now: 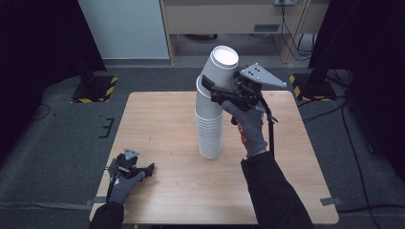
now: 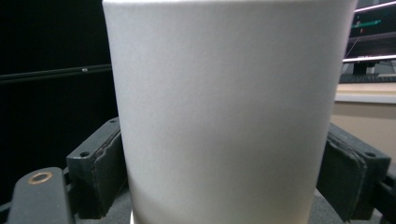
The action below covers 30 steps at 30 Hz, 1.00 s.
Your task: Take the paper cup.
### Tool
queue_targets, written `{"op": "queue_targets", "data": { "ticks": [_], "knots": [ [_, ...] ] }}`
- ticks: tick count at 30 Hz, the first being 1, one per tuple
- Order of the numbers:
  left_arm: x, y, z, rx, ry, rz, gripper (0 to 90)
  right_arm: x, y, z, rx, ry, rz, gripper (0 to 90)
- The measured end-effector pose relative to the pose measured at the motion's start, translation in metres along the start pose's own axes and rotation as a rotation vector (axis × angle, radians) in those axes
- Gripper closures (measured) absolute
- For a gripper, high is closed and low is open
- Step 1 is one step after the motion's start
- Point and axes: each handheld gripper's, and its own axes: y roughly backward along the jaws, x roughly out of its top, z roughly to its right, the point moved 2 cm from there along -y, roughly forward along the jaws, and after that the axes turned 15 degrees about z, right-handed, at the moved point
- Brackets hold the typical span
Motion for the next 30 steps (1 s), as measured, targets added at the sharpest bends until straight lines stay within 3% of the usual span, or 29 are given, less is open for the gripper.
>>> {"op": "queue_targets", "data": {
  "ticks": [18,30],
  "knots": [
    [0.000,0.000,0.000,0.000,0.000,0.000,4.2,0.018,0.039,0.016,-0.042,-0.029,0.068,14.3],
    [0.000,0.000,0.000,0.001,-0.001,0.000,4.1,0.009,0.075,0.030,-0.089,-0.033,0.041,14.3]
  ]
}}
